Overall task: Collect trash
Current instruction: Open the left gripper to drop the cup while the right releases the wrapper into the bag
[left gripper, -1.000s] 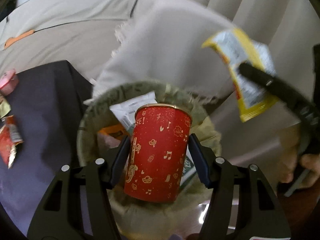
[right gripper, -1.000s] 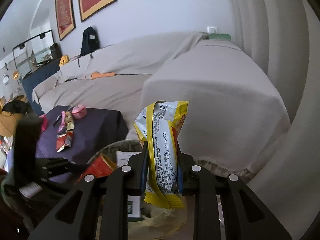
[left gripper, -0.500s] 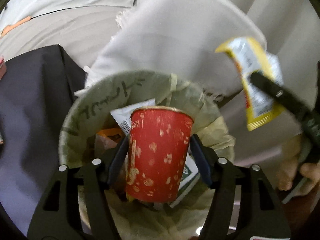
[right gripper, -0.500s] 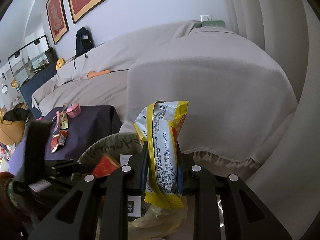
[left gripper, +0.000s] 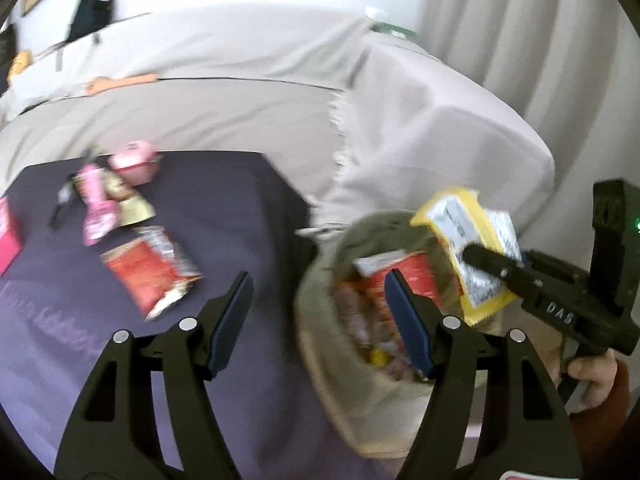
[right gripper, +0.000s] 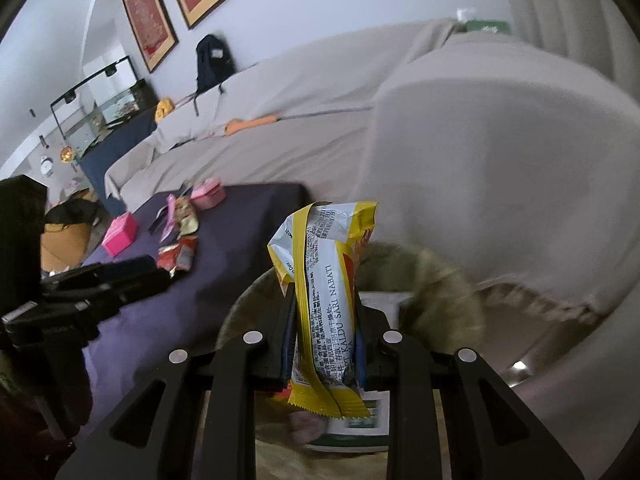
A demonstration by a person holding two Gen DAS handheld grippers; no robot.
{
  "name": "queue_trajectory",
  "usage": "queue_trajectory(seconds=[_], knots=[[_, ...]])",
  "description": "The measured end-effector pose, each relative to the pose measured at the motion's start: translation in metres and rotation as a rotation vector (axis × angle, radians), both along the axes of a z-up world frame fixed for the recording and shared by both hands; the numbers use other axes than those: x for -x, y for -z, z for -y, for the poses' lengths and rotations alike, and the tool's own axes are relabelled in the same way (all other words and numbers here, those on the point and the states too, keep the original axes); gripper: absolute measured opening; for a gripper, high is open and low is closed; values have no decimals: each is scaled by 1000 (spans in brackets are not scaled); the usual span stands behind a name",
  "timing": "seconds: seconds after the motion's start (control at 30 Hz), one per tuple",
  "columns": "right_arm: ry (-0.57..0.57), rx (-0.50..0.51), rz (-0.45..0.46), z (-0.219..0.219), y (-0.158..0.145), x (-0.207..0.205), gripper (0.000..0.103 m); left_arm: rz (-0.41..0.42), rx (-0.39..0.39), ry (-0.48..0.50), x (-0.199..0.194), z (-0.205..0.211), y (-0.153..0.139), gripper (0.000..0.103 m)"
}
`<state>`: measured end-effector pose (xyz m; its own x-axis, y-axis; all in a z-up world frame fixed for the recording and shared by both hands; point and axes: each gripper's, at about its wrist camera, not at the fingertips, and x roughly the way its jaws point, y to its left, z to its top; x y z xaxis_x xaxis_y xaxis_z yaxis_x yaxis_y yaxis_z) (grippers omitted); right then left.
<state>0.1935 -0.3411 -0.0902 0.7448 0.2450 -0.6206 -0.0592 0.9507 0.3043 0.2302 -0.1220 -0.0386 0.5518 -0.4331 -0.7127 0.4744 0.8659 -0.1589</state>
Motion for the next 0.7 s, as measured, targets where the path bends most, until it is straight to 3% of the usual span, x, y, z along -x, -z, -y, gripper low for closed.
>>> queue_trajectory(seconds=[0.33,0.4,0.53,0.7], knots=[[-15,57,-198,-37,60,-24,23,-7,49,-147,7,-67,4,65],[-12,39,-196,-38,60,-23,29,-10,49,-175,7,-78,7,65],[4,60,-183,-37,52,-17,49,-26,59,-224,6,-102,13,65],[26,126,-151,-40,34,-9,50,-35,74,-286,7,-133,17,65]])
